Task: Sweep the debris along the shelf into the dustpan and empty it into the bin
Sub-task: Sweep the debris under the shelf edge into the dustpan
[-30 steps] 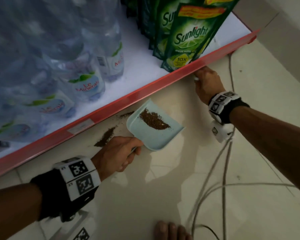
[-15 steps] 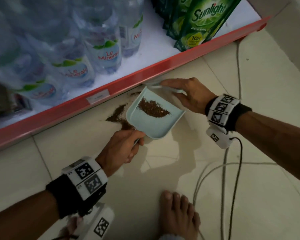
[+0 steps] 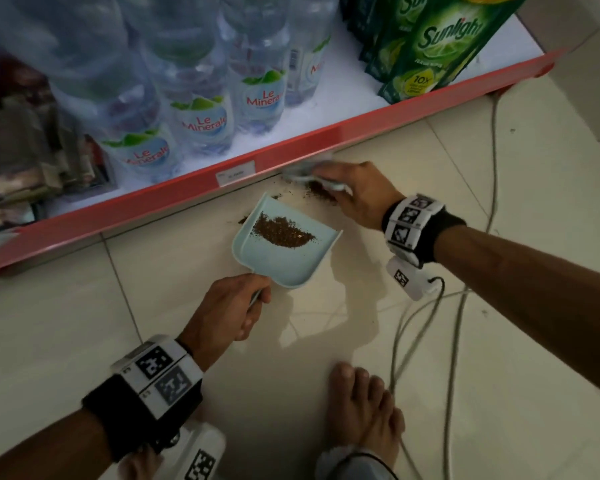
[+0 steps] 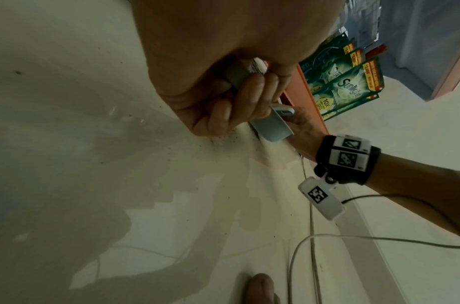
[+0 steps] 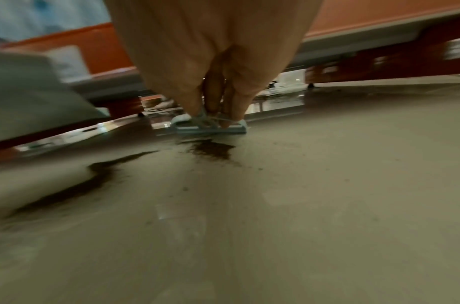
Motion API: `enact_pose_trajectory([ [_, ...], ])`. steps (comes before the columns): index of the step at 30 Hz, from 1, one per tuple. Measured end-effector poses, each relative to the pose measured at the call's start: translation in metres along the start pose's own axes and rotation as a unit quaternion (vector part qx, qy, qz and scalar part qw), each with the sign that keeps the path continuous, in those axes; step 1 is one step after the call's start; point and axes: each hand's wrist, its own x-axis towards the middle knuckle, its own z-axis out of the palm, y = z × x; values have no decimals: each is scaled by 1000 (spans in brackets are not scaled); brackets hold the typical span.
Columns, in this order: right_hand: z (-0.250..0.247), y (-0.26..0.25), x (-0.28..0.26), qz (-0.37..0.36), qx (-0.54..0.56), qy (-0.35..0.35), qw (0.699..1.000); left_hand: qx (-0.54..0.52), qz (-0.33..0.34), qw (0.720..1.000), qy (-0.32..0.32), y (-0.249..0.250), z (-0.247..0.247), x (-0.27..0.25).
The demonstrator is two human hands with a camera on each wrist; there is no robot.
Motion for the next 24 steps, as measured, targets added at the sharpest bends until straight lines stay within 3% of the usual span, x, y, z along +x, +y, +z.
enact_pose_trajectory([
  [4, 0, -2, -17, -30, 2, -6, 1000, -13, -6, 1000, 14, -7, -8, -4],
  [7, -14, 8, -25, -9, -15, 80, 997, -28, -10, 999, 20, -16, -12, -8],
  [11, -33, 39, -20, 113, -79, 171, 976, -38, -10, 999, 20, -25, -15, -17],
  [13, -34, 54, -14, 219, -97, 148, 960, -40, -8, 999, 24, -28, -16, -22],
  [15, -29, 56, -12, 269, -85, 119, 952, -40, -5, 999, 27, -28, -17, -26],
  [21, -2, -7, -22, 60, -10, 25, 998, -51, 8, 998, 44, -24, -28, -29],
  [24, -1, -14, -24, 47, 5, 51, 998, -54, 6, 997, 46, -25, -35, -28],
])
